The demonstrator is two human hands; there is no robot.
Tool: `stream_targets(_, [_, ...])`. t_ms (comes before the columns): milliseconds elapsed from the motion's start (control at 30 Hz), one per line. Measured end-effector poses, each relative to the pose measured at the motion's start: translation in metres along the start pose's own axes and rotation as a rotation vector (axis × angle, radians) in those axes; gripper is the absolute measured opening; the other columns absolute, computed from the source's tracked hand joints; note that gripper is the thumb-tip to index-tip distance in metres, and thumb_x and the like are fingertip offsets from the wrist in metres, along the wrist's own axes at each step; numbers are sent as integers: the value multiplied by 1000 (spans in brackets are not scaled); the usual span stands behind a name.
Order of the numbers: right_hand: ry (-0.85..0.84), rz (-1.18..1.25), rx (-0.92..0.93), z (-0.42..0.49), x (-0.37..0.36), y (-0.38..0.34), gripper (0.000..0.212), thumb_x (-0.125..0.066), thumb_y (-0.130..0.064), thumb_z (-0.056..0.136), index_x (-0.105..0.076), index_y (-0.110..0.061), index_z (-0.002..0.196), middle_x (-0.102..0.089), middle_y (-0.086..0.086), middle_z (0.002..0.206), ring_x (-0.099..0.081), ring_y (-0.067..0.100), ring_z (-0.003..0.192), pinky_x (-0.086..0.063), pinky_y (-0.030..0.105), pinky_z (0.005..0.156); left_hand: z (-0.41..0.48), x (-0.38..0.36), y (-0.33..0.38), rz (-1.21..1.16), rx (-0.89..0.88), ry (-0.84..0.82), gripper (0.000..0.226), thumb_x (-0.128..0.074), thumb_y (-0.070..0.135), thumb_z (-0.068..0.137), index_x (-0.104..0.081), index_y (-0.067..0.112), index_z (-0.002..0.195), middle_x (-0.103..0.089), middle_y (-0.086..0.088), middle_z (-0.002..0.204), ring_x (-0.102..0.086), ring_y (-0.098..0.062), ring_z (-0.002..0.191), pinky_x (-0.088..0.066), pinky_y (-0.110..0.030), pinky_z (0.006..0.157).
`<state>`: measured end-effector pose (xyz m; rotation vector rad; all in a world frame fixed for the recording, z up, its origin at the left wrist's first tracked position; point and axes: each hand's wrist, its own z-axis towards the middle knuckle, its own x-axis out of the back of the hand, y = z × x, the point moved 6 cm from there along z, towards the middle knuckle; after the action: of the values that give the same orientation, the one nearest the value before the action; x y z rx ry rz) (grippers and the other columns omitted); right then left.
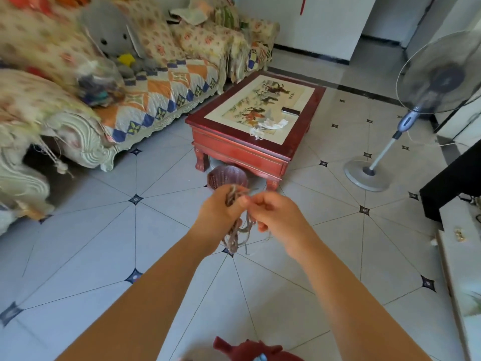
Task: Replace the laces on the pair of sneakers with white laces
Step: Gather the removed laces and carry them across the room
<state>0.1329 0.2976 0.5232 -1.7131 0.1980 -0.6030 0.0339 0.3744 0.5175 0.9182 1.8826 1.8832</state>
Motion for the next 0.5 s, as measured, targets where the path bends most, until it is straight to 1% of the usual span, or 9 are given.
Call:
stream_targets(67, [-11,47,13,10,-14,-9,11,-62,-17,85,-63,-23,76,-60,-12,55,-53,2,50,-45,16,52,1,8,-6,22,-8,-77,26,-70,25,77,-55,29,99,-64,2,86,-61,-14,75,-53,-28,69])
stream_targets(133, [-14,4,45,25,-30,-18,11,-58,-17,88,-64,-22,80,-63,-11,62,-58,3,59,-49,20,56,12,24,-12,19,9,-94,34,-75,16,70,-56,33,93,-65,3,85,-62,-14,77,-54,-27,71])
stream_targets(200, [5,-123,114,45,-49,-27,7,-56,-18,89,-62,-21,87,-63,-11,70,-59,2,65,-50,20,59,28,45,-20,71,6,-67,27,-74,15,71,-58,31,86,-63,6,76,-58,-9,69,-50,-18,64])
stream_targets(267, [38,-243,164,69,-68,-35,5,-58,-19,86,-59,-23,88,-60,-14,73,-54,-2,62,-42,14,55,48,74,-32,90,12,-6,13,-69,17,77,-60,26,78,-58,8,66,-53,-3,57,-44,-11,52])
stream_targets(300, [48,-255,155,83,-79,-36,6,-60,-21,85,-58,-25,88,-59,-14,73,-52,-2,60,-38,12,53,58,90,-40,36,32,27,10,-66,17,81,-61,23,76,-58,8,64,-53,-1,54,-42,-10,49])
stream_targets(333, [42,-232,121,97,-89,-36,7,-61,-22,84,-57,-26,87,-59,-13,72,-50,-1,57,-37,12,51,68,108,-49,-51,61,63,9,-62,17,84,-61,20,76,-59,6,65,-54,-1,54,-42,-12,49])
stream_targets(400, [-12,-108,16,120,-111,-33,6,-60,-19,87,-59,-25,87,-61,-7,71,-46,2,50,-37,15,47,88,145,-65,-271,126,120,15,-52,16,91,-61,13,79,-63,-3,74,-59,-9,65,-47,-22,60])
stream_targets(433, [-45,-48,-27,130,-122,-32,8,-57,-16,88,-61,-23,87,-61,-4,70,-43,2,47,-37,16,46,99,162,-72,-419,149,124,19,-47,16,94,-60,11,81,-66,-6,79,-62,-14,69,-49,-27,64])
stream_targets(500, [-83,28,-98,147,-143,-25,17,-54,-10,90,-66,-20,83,-58,-2,67,-39,2,44,-35,16,45,122,189,-78,-710,158,78,26,-38,18,98,-59,7,86,-71,-6,84,-68,-16,75,-54,-30,65])
